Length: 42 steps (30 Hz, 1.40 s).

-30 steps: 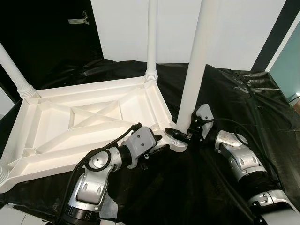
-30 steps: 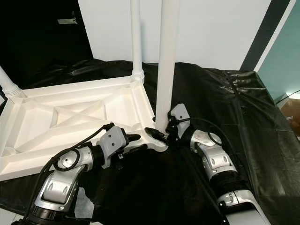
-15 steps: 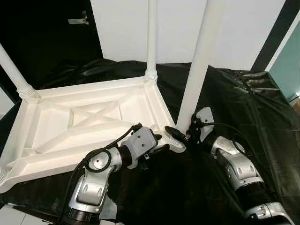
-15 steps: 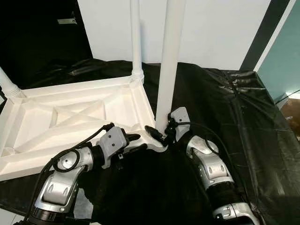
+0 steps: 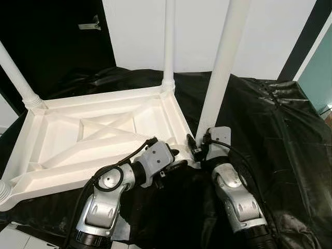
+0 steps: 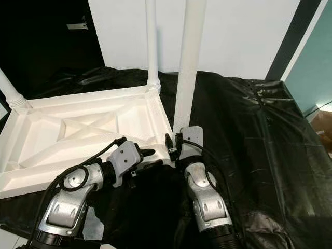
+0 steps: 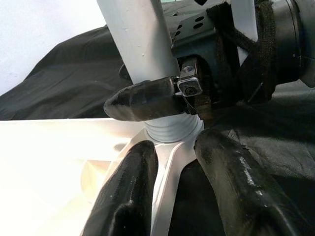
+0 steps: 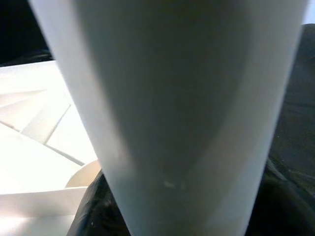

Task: Building children table

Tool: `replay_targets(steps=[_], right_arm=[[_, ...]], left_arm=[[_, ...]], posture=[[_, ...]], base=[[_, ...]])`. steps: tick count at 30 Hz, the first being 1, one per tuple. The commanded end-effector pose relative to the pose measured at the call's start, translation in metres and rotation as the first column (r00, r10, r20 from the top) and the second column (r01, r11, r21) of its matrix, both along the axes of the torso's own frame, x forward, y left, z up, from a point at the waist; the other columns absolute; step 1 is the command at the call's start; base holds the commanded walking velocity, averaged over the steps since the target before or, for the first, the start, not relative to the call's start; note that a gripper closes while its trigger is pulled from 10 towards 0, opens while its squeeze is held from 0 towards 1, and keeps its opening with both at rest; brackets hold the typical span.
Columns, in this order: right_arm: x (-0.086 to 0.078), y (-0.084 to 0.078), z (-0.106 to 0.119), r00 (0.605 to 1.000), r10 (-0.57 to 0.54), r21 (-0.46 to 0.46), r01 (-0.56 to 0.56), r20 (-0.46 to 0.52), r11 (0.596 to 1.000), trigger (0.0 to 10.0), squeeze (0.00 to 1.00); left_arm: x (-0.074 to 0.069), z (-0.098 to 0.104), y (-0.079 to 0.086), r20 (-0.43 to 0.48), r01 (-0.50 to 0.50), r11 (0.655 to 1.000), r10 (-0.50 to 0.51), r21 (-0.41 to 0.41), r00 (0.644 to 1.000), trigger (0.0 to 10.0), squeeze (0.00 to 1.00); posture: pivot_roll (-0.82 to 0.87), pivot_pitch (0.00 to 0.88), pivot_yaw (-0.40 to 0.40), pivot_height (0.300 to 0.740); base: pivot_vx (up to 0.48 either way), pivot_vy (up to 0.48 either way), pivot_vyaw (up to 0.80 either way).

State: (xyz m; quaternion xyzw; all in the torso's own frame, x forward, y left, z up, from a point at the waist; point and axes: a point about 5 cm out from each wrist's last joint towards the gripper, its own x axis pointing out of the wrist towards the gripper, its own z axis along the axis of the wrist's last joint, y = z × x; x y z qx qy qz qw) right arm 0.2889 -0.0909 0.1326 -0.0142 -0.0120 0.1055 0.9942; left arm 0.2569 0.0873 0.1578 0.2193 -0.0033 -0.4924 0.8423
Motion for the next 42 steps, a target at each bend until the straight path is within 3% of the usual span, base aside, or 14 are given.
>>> replay_targets(steps=[1, 9, 10, 12, 13, 15, 16, 19, 24, 25, 29, 30, 32, 42], right_arm=[[-0.003, 0.001, -0.011, 0.998, -0.02, -0.005, 0.019, -0.061, 1.0, 10.0, 0.0], [-0.003, -0.002, -0.007, 0.998, -0.047, 0.005, 0.047, -0.051, 0.999, 10.0, 0.0], [-0.003, -0.004, -0.003, 0.998, -0.046, 0.01, 0.046, -0.032, 0.999, 10.0, 0.58], [-0.003, -0.005, -0.002, 0.999, -0.043, 0.013, 0.043, -0.025, 0.999, 10.0, 0.58], [-0.003, -0.006, -0.001, 0.999, -0.038, 0.016, 0.039, -0.018, 0.999, 10.0, 0.87], [-0.004, -0.007, 0.0, 0.999, -0.037, 0.016, 0.038, -0.016, 0.999, 10.0, 0.87], [-0.004, -0.007, 0.003, 1.0, 0.001, 0.023, -0.001, 0.004, 1.0, 10.0, 1.0], [-0.004, -0.009, 0.009, 0.994, 0.108, 0.049, -0.109, 0.035, 0.993, 10.0, 1.0], [-0.004, -0.011, 0.011, 0.99, 0.132, 0.034, -0.134, 0.049, 0.99, 10.0, 1.0], [-0.003, -0.016, 0.013, 0.973, 0.225, 0.004, -0.225, 0.056, 0.974, 10.0, 0.09], [-0.002, -0.022, 0.015, 0.945, 0.324, -0.033, -0.322, 0.056, 0.946, 10.0, 0.09], [0.0, -0.025, 0.014, 0.904, 0.425, -0.077, -0.422, 0.038, 0.903, 10.0, 0.0], [0.004, -0.029, 0.015, 0.859, 0.511, -0.106, -0.506, 0.022, 0.856, 10.0, 0.0], [0.02, -0.034, 0.015, 0.773, 0.631, -0.209, -0.629, -0.064, 0.749, 10.0, 0.0]], left_arm=[[0.007, 0.001, 0.005, 0.048, -0.148, 0.989, 0.149, -0.027, 0.988, 10.0, 0.0], [0.011, 0.003, 0.004, 0.06, -0.149, 0.988, 0.151, -0.031, 0.987, 10.0, 0.0], [0.013, 0.004, 0.004, 0.064, -0.153, 0.988, 0.155, -0.032, 0.986, 10.0, 0.0], [0.013, 0.005, 0.004, 0.065, -0.154, 0.988, 0.155, -0.033, 0.986, 10.0, 0.0], [0.013, 0.005, 0.004, 0.067, -0.153, 0.988, 0.155, -0.033, 0.986, 10.0, 0.0], [0.013, 0.005, 0.003, 0.068, -0.152, 0.988, 0.154, -0.033, 0.986, 10.0, 0.0], [0.014, 0.004, 0.005, 0.068, -0.158, 0.987, 0.16, -0.03, 0.985, 10.0, 0.0], [0.017, 0.003, 0.008, 0.069, -0.169, 0.985, 0.17, -0.024, 0.983, 10.0, 0.0], [0.016, 0.004, 0.008, 0.068, -0.168, 0.985, 0.169, -0.026, 0.983, 10.0, 0.0], [0.014, 0.002, 0.008, 0.063, -0.161, 0.986, 0.163, -0.03, 0.985, 10.0, 0.0], [0.012, -0.002, 0.008, 0.055, -0.153, 0.988, 0.155, -0.034, 0.986, 10.0, 0.0], [0.009, -0.006, 0.009, 0.043, -0.147, 0.988, 0.149, -0.043, 0.988, 10.0, 0.0], [0.007, -0.012, 0.011, 0.027, -0.152, 0.988, 0.153, -0.041, 0.988, 10.0, 0.0], [0.007, -0.015, 0.003, 0.021, -0.145, 0.988, 0.146, -0.048, 0.989, 10.0, 0.0]], posture=[[0.0, 0.0, -0.034, 0.74], [-0.01, 0.0, -0.024, 0.74], [-0.01, 0.0, -0.021, 0.74], [-0.01, 0.0, -0.021, 0.74], [-0.01, 0.0, -0.023, 0.74], [-0.01, 0.0, -0.023, 0.74], [-0.01, 0.0, -0.022, 0.74], [-0.01, 0.0, -0.023, 0.74], [-0.01, 0.0, -0.024, 0.74], [-0.01, 0.0, -0.029, 0.74], [-0.01, 0.0, -0.029, 0.74], [0.0, 0.0, -0.033, 0.74], [0.0, 0.0, -0.031, 0.74], [0.01, 0.0, -0.031, 0.74]], base=[[0.0, 0.0, 0.0], [0.0, 0.0, 0.0], [0.0, 0.0, 0.0], [0.0, 0.0, 0.0], [0.0, 0.0, 0.0], [0.0, 0.0, 0.0], [0.0, 0.0, 0.0], [0.0, 0.0, 0.0], [0.0, 0.0, 0.0], [0.0, 0.0, 0.0], [0.0, 0.0, 0.0], [0.0, 0.0, 0.0], [0.0, 0.0, 0.0], [0.0, 0.0, 0.0]])
